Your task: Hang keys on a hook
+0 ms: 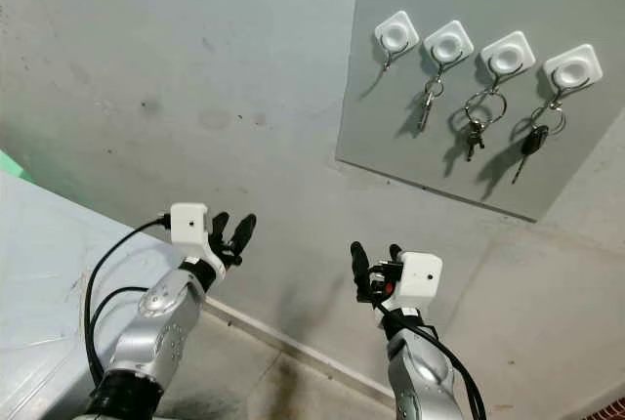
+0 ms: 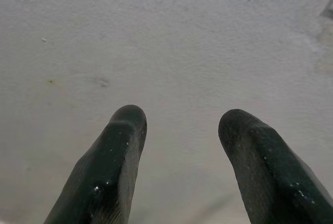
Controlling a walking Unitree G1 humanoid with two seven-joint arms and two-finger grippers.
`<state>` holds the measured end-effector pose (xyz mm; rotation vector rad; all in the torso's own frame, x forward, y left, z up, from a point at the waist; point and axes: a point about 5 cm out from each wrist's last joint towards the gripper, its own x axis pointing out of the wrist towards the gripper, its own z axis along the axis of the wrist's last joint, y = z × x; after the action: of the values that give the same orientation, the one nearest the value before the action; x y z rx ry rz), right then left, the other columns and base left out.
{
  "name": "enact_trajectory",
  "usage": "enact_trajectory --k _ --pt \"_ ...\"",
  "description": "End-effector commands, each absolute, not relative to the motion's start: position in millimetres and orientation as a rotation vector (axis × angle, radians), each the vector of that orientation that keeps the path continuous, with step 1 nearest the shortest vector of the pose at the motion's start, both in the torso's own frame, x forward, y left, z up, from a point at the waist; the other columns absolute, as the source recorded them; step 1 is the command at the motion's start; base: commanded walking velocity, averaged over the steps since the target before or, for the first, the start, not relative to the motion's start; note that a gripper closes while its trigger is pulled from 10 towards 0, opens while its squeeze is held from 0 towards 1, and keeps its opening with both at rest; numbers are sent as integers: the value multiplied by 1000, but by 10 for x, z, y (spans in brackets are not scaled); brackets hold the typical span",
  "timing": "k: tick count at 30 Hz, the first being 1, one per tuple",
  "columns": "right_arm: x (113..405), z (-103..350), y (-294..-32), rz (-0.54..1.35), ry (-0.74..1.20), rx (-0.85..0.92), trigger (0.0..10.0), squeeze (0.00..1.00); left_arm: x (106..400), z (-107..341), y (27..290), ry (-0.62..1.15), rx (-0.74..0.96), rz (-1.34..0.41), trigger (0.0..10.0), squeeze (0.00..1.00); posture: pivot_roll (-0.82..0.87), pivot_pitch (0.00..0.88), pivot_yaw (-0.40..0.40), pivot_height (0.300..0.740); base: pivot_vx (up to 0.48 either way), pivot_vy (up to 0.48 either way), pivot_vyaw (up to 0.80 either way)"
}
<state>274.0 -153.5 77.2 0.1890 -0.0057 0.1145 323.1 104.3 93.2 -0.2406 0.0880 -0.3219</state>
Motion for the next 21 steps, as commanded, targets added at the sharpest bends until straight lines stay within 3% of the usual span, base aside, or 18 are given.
enact_trajectory --k 1,17,18,19,20,21 --pt "2700 737 -1537 105 6 147 10000 1000 3197 905 1067 83 -249 -329 10000 0 -12 0 15 740 0 0 0" --pt "2516 602 -1676 13 28 56 10000 1000 3147 872 1201 41 -305 -331 10000 0 -36 0 19 740 0 0 0" --pt "2508 602 -1679 14 28 58 10000 843 3145 861 1220 39 -303 -320 10000 0 -42 0 20 740 0 0 0" --pt "2508 602 -1679 14 28 58 10000 843 3145 861 1220 39 -303 -320 10000 0 -42 0 20 740 0 0 0" --pt "2501 604 -1682 15 27 60 10000 196 3143 850 1238 38 -302 -308 10000 0 -44 0 18 740 0 0 0" --pt "2497 604 -1681 16 27 64 10000 0 3140 850 1241 33 -304 -308 10000 0 -44 0 18 740 0 0 0"
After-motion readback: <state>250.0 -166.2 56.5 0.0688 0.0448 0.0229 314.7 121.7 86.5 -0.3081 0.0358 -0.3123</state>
